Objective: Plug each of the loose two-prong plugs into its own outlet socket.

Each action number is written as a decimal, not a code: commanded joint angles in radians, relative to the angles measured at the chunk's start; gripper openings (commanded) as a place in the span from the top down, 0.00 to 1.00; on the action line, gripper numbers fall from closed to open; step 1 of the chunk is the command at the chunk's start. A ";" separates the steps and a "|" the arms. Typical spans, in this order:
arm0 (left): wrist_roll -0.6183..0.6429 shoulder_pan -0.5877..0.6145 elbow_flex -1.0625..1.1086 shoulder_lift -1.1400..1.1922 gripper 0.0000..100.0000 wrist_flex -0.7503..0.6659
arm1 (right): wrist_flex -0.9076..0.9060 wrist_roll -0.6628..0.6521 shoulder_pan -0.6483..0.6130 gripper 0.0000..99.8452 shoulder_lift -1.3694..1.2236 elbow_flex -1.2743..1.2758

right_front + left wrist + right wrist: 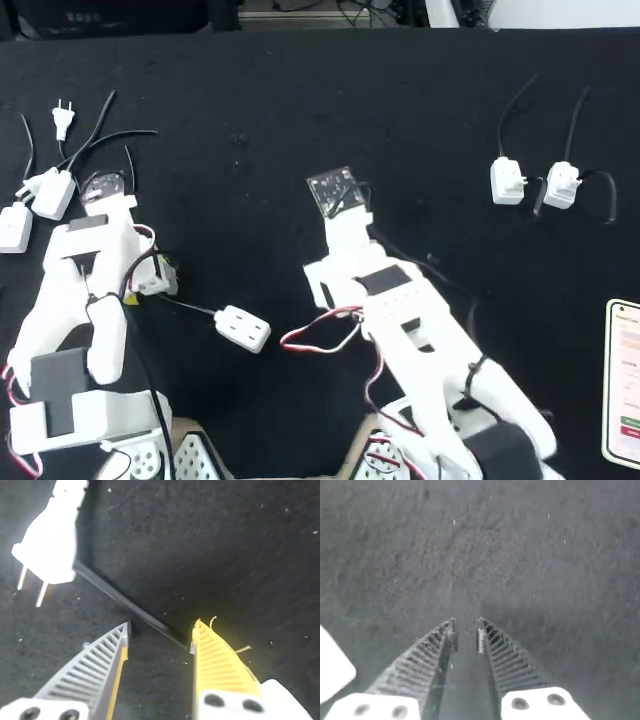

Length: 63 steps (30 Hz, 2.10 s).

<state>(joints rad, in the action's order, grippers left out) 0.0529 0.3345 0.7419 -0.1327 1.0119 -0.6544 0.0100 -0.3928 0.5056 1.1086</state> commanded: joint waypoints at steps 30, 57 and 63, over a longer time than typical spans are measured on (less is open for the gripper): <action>0.075 0.137 -0.025 0.000 0.80 -0.094 | 0.015 -0.160 -0.588 0.80 0.099 0.096; 0.074 0.139 -0.024 0.000 0.80 -0.077 | 0.121 -0.226 -0.322 0.80 -0.131 -0.053; 0.074 0.139 -0.024 0.000 0.80 -0.077 | 0.121 -0.227 -0.316 0.80 -0.133 -0.053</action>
<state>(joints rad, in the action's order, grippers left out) 0.1174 0.4618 0.7388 -0.1312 0.9275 -0.5547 -0.2125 -0.7334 0.3782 1.1086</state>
